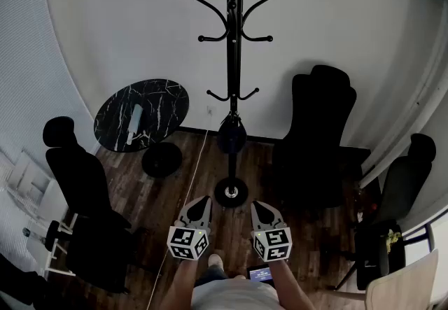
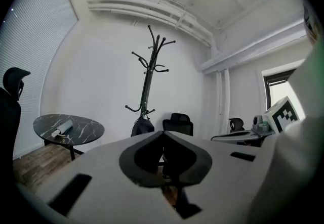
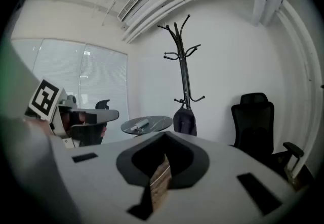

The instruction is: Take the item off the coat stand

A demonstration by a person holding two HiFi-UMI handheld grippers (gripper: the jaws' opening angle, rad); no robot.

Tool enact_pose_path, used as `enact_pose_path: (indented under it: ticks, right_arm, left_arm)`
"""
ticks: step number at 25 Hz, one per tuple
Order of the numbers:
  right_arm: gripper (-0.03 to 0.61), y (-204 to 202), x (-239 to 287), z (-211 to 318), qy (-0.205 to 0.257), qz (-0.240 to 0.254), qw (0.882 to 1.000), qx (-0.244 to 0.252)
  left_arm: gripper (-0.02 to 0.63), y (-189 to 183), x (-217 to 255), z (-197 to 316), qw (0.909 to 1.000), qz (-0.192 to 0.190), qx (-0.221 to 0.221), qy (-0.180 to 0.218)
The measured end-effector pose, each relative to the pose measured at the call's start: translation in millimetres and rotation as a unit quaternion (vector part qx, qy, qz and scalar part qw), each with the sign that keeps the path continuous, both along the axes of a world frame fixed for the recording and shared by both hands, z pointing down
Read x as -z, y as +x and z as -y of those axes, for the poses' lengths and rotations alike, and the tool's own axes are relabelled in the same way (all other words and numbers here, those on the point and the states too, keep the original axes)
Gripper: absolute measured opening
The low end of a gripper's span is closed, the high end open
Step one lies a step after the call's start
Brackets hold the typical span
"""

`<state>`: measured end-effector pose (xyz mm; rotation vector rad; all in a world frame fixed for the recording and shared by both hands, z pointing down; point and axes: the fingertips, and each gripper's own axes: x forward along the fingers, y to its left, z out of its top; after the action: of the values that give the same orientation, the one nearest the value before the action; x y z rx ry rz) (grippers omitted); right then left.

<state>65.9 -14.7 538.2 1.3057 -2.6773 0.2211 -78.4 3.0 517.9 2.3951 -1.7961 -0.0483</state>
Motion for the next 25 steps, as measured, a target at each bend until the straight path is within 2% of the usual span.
enact_pose_path:
  ticks: [7,11,19,25]
  right_arm:
    - [0.012,-4,-2,2,-0.004,0.002,1.000,0.007]
    - [0.012,-7,-2,-1,-0.010,0.020,1.000,0.018]
    - [0.012,-3,-13,1,-0.033,0.026,0.999,0.015]
    - [0.012,-13,-23,22,-0.044,0.025,0.999,0.018]
  left_arm:
    - [0.020,-2,-2,2,1.0000,0.008,-0.002,-0.004]
    - [0.020,-1,-1,3,1.0000,0.005,-0.002,-0.005]
    - [0.020,-1,11,3,0.9999,0.003,0.009,0.011]
    - [0.020,-7,0,28,0.9999,0.009,0.007,0.006]
